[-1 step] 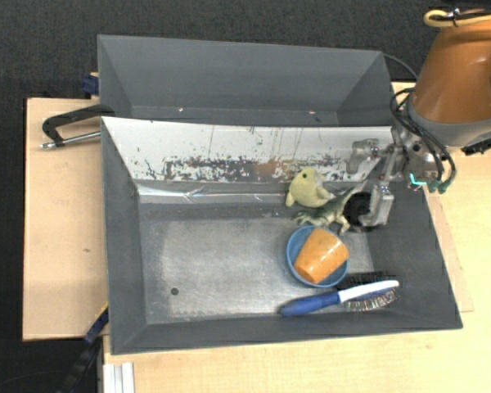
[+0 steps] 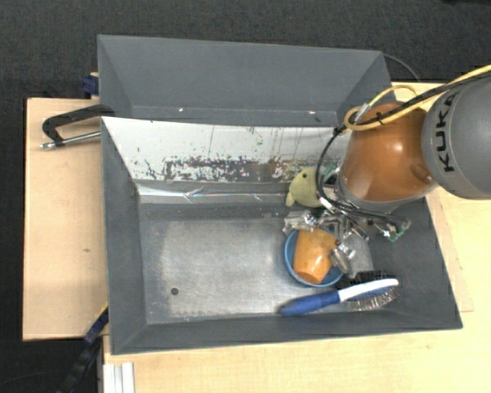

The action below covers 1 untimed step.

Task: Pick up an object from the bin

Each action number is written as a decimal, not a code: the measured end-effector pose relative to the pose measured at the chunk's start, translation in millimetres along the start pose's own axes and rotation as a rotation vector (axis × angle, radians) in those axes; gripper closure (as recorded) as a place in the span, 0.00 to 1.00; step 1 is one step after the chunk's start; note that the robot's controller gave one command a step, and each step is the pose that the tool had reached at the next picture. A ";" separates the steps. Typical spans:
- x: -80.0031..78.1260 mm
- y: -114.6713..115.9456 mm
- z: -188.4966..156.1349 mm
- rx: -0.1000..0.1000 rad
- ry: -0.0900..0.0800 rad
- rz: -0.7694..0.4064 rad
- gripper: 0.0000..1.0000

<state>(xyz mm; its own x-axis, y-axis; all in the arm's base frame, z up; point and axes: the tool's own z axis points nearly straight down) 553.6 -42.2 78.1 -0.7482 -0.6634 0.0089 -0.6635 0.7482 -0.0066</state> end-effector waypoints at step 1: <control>-30.0 16.6 -25.0 0.000 -0.016 -0.359 0.00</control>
Offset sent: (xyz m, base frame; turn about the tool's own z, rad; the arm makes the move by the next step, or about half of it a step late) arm 0.0093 0.0311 0.0219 -0.3604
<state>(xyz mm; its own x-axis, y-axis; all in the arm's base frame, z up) 565.1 -9.6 102.7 -0.4670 -0.8843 -0.0048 -0.8842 0.4670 -0.0059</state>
